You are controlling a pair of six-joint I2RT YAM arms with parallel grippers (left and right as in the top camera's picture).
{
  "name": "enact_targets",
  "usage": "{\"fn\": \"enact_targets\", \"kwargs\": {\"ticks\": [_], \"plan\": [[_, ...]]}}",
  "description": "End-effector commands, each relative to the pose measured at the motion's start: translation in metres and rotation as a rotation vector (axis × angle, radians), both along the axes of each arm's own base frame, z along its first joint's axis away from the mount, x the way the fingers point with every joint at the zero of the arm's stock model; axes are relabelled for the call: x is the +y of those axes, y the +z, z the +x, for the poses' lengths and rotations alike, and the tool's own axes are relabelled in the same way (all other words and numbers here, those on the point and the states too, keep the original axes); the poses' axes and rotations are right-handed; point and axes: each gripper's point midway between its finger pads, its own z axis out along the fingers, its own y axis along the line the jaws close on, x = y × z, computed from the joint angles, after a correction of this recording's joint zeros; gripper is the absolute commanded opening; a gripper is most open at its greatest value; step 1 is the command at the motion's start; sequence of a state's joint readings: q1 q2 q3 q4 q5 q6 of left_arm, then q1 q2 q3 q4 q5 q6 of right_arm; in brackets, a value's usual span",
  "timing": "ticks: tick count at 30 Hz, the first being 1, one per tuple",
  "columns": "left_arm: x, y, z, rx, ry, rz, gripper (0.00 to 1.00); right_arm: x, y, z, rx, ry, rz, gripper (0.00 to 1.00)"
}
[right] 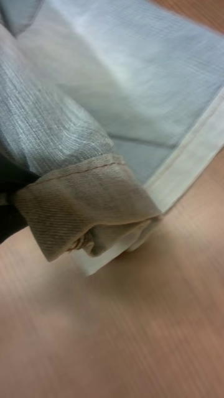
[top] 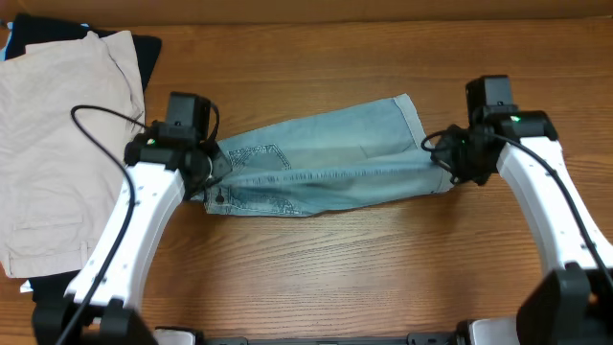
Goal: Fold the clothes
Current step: 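Grasp the bottom edge with both grippers and fold it upward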
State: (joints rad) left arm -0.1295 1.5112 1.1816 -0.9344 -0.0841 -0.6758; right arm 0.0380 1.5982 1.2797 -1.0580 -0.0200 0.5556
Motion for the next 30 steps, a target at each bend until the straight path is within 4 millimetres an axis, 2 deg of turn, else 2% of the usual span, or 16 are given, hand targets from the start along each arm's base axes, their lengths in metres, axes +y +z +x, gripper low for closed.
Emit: {"fn": "enact_targets", "kwargs": {"ticks": [1, 5, 11, 16, 21, 26, 27, 28, 29, 30], "plan": [[0.021, -0.017, 0.017, -0.004, 0.021, 0.114, 0.04, -0.018, 0.004, 0.032, -0.1, 0.01, -0.08, 0.04], [0.019, -0.028, 0.037, -0.042, 0.023, 0.109, 0.04, -0.016, 0.014, 0.064, -0.231, 0.053, -0.089, 0.04], [0.016, -0.028, 0.062, -0.126, 0.028, 0.099, 0.04, -0.015, 0.02, 0.091, -0.333, 0.06, -0.094, 0.05], [0.017, -0.022, 0.078, -0.193, 0.039, 0.107, 0.16, -0.013, 0.0, 0.102, -0.318, 0.064, -0.092, 0.05], [0.018, -0.019, 0.085, -0.226, 0.044, 0.11, 0.19, -0.003, -0.023, 0.115, -0.31, 0.09, -0.078, 0.05], [0.026, -0.011, 0.096, -0.284, 0.072, 0.153, 0.22, 0.01, -0.014, 0.146, -0.441, 0.113, -0.069, 0.05], [0.029, -0.007, 0.101, -0.309, 0.083, 0.168, 0.26, 0.015, -0.009, 0.156, -0.487, 0.119, -0.066, 0.1], [0.033, -0.001, 0.107, -0.343, 0.1, 0.187, 0.33, 0.02, -0.002, 0.165, -0.539, 0.125, -0.064, 0.23], [0.037, 0.005, 0.113, -0.379, 0.118, 0.207, 0.45, 0.025, 0.003, 0.174, -0.582, 0.13, -0.061, 0.43], [0.041, 0.011, 0.119, -0.417, 0.136, 0.223, 0.58, 0.029, 0.012, 0.184, -0.639, 0.133, -0.058, 0.75]]}}
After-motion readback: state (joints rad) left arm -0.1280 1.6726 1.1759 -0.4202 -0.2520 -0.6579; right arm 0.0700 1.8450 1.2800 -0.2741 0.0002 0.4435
